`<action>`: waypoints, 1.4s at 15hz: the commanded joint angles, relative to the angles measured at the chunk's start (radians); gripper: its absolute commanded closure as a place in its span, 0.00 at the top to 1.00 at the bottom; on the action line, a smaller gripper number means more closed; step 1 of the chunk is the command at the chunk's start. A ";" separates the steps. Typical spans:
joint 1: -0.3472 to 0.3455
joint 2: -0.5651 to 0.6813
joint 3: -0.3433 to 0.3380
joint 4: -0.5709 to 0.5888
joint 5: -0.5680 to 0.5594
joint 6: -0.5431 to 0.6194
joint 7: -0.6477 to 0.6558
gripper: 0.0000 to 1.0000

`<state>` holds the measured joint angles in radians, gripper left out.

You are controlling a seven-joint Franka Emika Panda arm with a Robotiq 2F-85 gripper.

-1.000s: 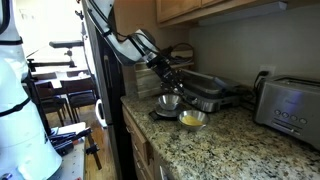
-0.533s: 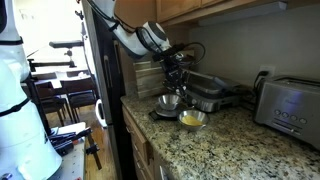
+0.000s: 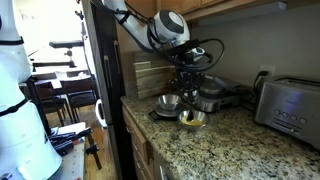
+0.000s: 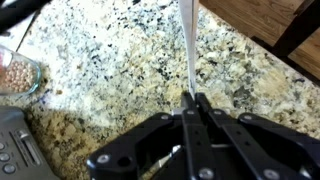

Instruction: Use the spoon to get some contents from the bowl on the right and put them into the one on the left

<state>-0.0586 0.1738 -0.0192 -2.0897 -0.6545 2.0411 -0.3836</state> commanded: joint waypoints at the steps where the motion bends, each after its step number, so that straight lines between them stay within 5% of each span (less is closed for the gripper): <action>1: -0.037 0.017 -0.034 0.024 0.062 0.028 -0.010 0.03; 21: -0.175 0.342 -0.103 0.335 0.384 0.100 -0.006 0.03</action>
<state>-0.2122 0.4640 -0.1227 -1.8177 -0.3104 2.1431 -0.3811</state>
